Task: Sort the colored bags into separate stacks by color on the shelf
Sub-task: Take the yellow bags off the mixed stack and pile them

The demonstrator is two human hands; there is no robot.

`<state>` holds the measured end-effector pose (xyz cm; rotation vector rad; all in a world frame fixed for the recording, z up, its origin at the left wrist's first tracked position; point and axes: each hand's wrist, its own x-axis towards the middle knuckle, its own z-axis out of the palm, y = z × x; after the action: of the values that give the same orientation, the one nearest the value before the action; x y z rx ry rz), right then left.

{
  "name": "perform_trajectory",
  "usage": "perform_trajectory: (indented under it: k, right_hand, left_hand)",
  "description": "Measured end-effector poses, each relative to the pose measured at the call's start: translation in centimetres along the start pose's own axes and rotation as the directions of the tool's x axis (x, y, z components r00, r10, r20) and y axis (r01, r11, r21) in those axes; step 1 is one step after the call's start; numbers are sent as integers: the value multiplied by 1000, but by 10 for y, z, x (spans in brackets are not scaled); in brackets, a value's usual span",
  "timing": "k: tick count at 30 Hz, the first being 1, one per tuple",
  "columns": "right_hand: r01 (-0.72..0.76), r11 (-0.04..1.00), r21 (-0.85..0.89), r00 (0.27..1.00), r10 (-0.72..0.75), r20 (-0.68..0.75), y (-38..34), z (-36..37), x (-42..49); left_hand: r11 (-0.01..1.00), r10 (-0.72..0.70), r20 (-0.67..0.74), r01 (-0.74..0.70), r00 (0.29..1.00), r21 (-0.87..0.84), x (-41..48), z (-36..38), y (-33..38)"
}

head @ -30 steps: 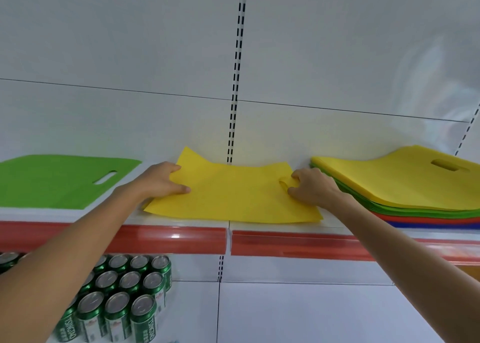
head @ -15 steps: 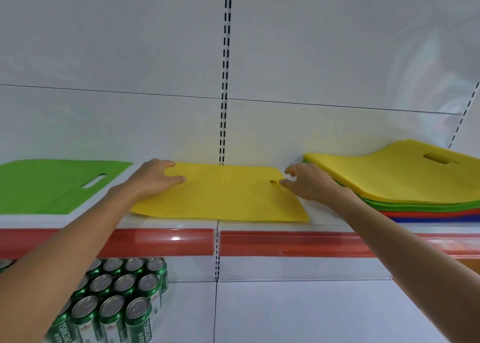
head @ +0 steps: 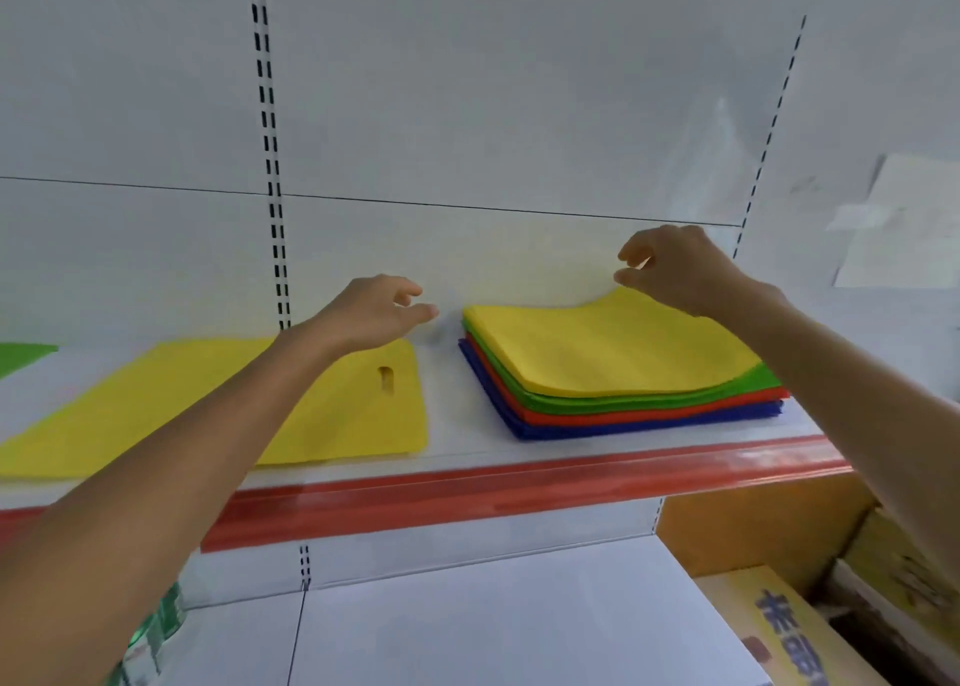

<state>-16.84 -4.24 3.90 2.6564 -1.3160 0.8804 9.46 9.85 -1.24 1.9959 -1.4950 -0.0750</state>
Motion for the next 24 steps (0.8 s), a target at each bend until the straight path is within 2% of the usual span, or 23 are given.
perform_trajectory:
  k: [6, 12, 17, 20, 24]
  right_hand:
    - [-98, 992, -83, 994, 101, 39, 95, -22, -3]
    - [-163, 984, -73, 982, 169, 89, 152, -29, 7]
    - [-143, 982, -121, 977, 160, 143, 172, -16, 24]
    - [-129, 984, -122, 976, 147, 160, 172, -9, 31]
    - [-111, 983, -150, 971, 139, 194, 167, 3, 38]
  left_hand:
    - [999, 18, 96, -20, 995, 25, 32, 57, 62]
    - [975, -55, 148, 21, 987, 223, 56, 94, 84]
    - [891, -196, 244, 68, 950, 449, 63, 112, 91]
    - [901, -236, 328, 80, 915, 427, 61, 118, 95]
    - [888, -254, 317, 90, 914, 452, 54, 116, 100]
